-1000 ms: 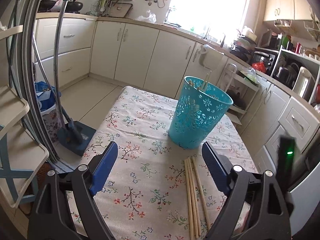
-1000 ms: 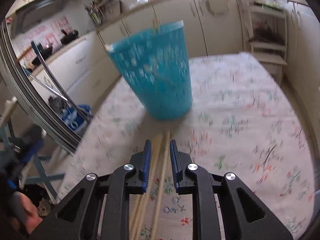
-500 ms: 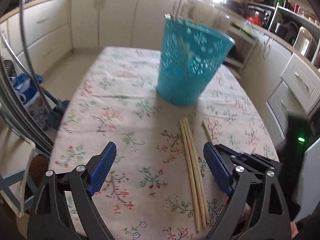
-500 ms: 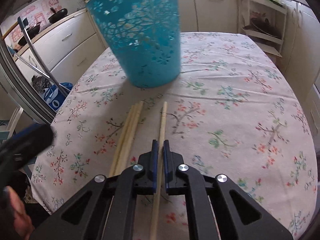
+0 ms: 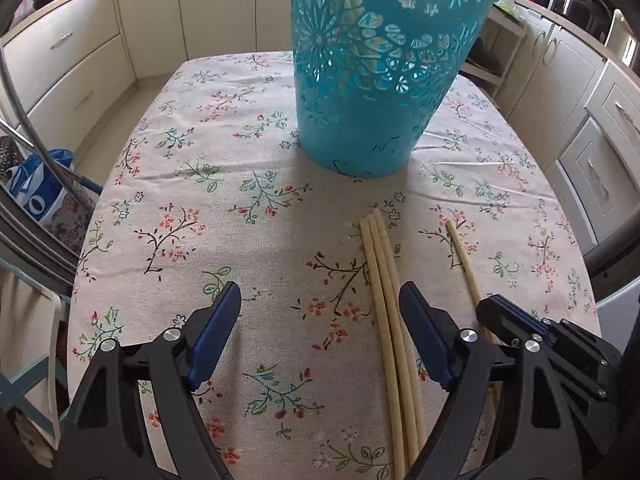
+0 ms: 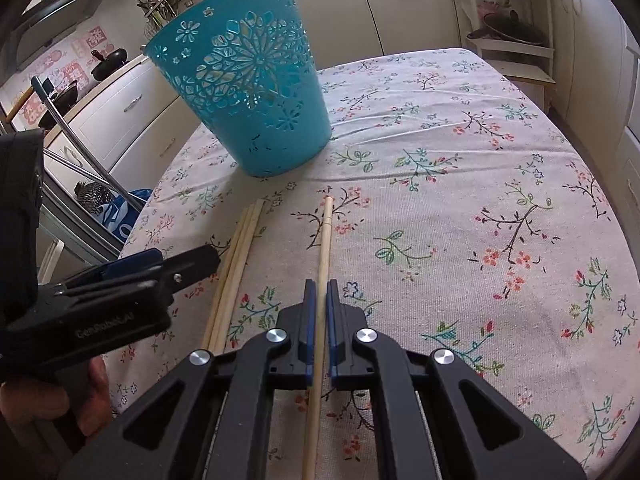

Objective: Organize utensils
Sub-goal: 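Close the right tool on a chopstick while the left tool grasps another, then lift the chopstick with the left tool into the basket and open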

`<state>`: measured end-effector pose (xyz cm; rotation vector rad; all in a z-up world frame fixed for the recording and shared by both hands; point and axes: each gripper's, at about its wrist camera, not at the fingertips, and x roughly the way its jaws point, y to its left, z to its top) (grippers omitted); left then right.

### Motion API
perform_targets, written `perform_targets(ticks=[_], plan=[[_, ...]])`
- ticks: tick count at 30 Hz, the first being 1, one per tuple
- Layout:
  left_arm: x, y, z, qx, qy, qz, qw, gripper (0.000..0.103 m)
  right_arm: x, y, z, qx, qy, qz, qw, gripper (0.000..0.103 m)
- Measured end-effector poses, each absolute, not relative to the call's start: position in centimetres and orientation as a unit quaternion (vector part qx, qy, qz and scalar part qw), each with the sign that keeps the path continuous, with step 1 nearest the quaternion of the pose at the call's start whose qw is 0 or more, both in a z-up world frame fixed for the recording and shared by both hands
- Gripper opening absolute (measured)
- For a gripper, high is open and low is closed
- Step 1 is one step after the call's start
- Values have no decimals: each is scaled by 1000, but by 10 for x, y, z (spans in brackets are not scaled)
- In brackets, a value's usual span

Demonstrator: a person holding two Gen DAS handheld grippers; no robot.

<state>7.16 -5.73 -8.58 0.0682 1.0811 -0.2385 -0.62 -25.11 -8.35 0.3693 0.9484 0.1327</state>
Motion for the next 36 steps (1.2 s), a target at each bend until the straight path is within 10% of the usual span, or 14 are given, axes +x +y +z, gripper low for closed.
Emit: perform_targets(ticks=[11, 28, 36], plan=[[73, -65, -93, 68, 516, -93, 849, 72, -8, -249, -81, 168, 450, 69, 875, 6], [83, -81, -92, 70, 511, -140, 845, 6, 9, -229, -82, 98, 447, 51, 888, 10], [82, -74, -87, 30, 517, -155, 841, 4, 7, -228, -82, 90, 447, 49, 889, 7]])
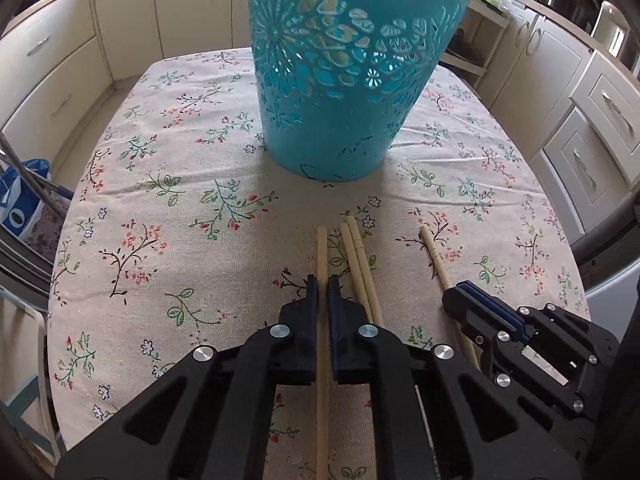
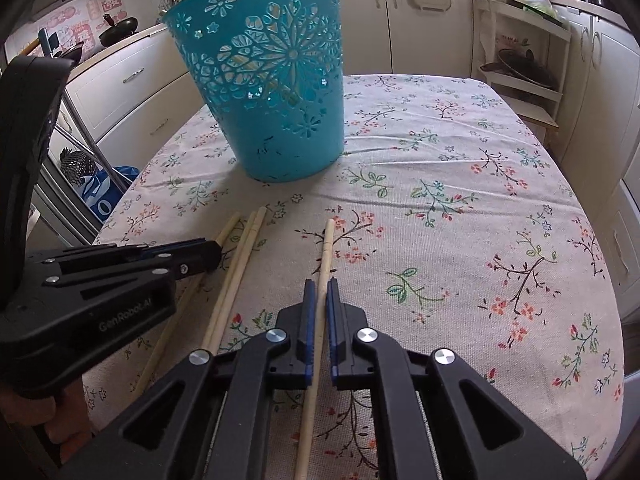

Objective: Organize utensils
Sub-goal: 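Lift the chopstick with the left tool into the basket and open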

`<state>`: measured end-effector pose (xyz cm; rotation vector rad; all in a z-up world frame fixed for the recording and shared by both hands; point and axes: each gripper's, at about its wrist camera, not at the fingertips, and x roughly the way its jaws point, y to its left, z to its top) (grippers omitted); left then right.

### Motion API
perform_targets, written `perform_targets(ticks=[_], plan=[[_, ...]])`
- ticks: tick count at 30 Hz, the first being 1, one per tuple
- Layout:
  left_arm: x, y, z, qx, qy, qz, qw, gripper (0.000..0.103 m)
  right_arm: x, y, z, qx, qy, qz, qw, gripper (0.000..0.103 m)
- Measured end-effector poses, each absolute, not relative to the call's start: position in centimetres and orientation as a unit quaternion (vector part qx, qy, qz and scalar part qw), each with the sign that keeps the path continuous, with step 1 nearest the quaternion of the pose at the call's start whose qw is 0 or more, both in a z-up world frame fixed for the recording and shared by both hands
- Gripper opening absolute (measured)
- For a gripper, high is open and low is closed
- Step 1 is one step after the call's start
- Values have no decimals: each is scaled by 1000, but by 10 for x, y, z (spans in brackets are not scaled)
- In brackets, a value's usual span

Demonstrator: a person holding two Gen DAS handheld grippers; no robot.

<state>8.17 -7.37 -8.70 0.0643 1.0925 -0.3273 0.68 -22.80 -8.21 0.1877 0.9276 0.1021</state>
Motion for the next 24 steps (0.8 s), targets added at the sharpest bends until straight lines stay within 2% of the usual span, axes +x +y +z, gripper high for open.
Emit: perform_targets(ticks=[6, 13, 20, 24], plan=[[72, -58, -62, -14, 483, -167, 859, 4, 7, -229, -82, 96, 447, 48, 888, 7], [48, -41, 4, -68, 398, -207, 891, 4, 7, -228, -82, 97, 448, 46, 888, 6], [58, -28, 107, -116, 257, -236, 930, 4, 7, -229, -82, 98, 448, 47, 887, 6], [74, -26, 146, -133, 189, -231, 945, 4, 7, -229, -82, 97, 448, 47, 888, 6]])
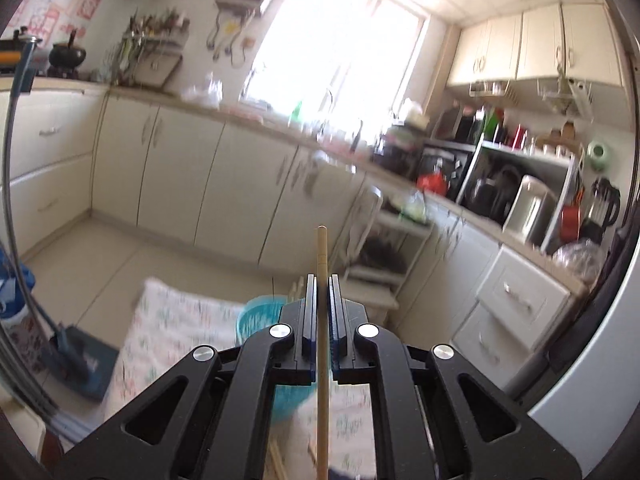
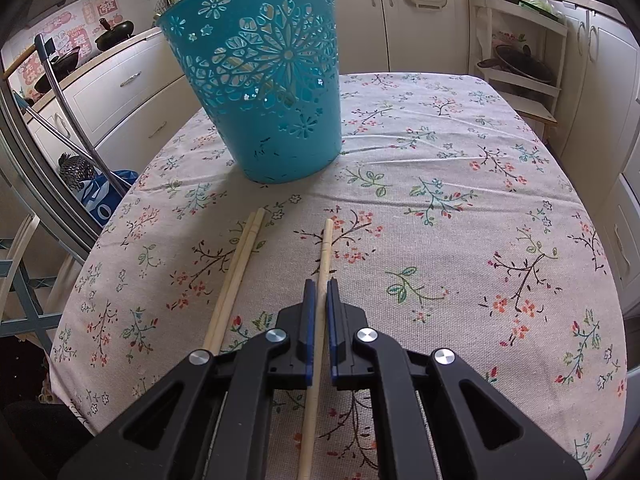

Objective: Organize utensils
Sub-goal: 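Lift the chopstick with the left tool into the basket and open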

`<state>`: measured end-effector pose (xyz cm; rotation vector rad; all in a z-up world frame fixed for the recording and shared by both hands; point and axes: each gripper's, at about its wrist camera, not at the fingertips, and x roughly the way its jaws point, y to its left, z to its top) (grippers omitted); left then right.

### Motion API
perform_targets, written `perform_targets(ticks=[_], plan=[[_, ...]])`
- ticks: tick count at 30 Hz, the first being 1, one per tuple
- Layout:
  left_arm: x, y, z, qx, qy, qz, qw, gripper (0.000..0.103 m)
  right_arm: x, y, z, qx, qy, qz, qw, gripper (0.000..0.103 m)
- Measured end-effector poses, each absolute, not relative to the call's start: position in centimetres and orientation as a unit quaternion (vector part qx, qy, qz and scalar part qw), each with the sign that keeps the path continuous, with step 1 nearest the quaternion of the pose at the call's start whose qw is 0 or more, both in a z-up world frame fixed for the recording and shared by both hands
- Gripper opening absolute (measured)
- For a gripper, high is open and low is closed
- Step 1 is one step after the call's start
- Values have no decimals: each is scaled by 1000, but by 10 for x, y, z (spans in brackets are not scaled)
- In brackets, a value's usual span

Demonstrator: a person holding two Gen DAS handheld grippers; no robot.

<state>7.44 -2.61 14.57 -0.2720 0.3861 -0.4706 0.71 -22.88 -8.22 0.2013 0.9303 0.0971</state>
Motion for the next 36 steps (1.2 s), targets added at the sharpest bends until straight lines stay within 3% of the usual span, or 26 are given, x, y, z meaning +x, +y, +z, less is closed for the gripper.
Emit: perform_targets(ticks=[11, 20, 32, 36], plan=[[153, -64, 157, -157, 128, -185, 962, 5, 7, -228, -82, 98, 446, 48, 888, 6], [201, -80, 113, -175, 151, -148, 962, 5, 7, -233, -83, 110, 446, 56, 886, 6], [198, -84, 66, -124, 210, -126, 962, 5, 8, -233, -82, 116, 446, 59, 886, 6], [192, -76, 58, -118, 228, -123, 959, 14, 8, -234, -82, 117, 445, 58, 886, 6]])
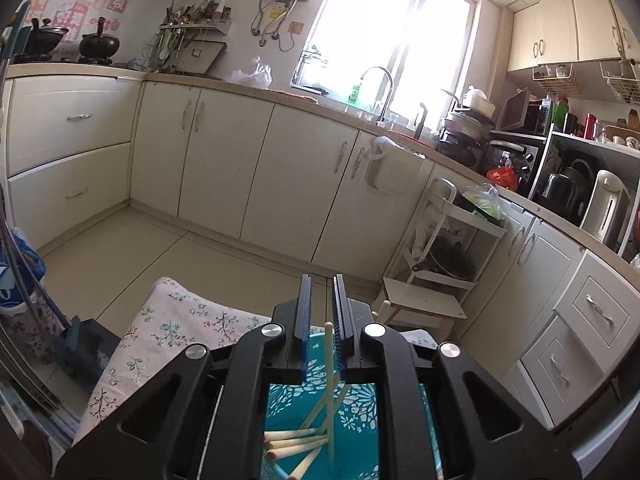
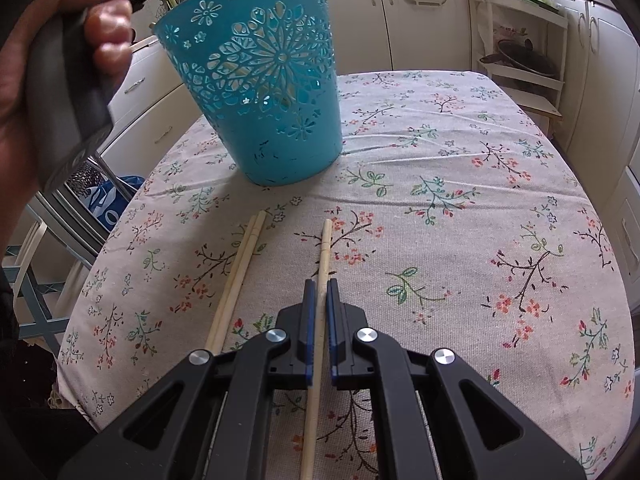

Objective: Organize utensils
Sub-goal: 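Lift the chopstick with the left tool into the basket and open, then carry the chopstick in the right tool into the basket and open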

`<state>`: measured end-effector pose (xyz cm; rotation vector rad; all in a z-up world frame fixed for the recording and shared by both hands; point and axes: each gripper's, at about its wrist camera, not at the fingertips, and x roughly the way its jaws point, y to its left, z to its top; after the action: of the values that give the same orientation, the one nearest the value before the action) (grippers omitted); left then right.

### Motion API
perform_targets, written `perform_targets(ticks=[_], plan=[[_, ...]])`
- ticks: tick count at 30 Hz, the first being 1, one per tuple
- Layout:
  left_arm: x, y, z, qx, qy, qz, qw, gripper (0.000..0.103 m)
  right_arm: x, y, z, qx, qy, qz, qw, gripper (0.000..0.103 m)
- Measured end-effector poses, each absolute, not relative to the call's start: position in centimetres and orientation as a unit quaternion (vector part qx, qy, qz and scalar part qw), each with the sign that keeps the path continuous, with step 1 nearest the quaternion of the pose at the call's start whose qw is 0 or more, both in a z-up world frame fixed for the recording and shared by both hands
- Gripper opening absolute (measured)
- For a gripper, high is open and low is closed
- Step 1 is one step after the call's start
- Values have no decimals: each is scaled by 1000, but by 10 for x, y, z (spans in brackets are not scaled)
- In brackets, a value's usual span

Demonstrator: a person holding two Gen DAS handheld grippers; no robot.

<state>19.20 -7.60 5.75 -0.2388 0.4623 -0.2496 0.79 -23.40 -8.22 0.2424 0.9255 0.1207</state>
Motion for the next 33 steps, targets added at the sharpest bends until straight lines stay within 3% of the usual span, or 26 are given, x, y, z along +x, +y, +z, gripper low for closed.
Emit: perform_targets(ticks=[6, 17, 21, 27, 33], plan=[[162, -54, 53, -129, 228, -115, 958, 33, 8, -234, -82, 115, 444, 57, 887, 6], [106, -19, 43, -150, 229, -99, 957, 52, 5, -230, -83, 100, 439, 54, 891, 6], [87, -5, 38, -160, 232, -80, 956, 63, 4, -227, -83, 81, 436, 52, 895, 6], [83, 10, 24, -174, 255, -52, 950, 67, 0, -239, -79, 111, 426, 55, 896, 6], [86, 11, 24, -165, 250, -38, 953, 70, -13, -260, -57, 180, 364, 86, 910, 6]])
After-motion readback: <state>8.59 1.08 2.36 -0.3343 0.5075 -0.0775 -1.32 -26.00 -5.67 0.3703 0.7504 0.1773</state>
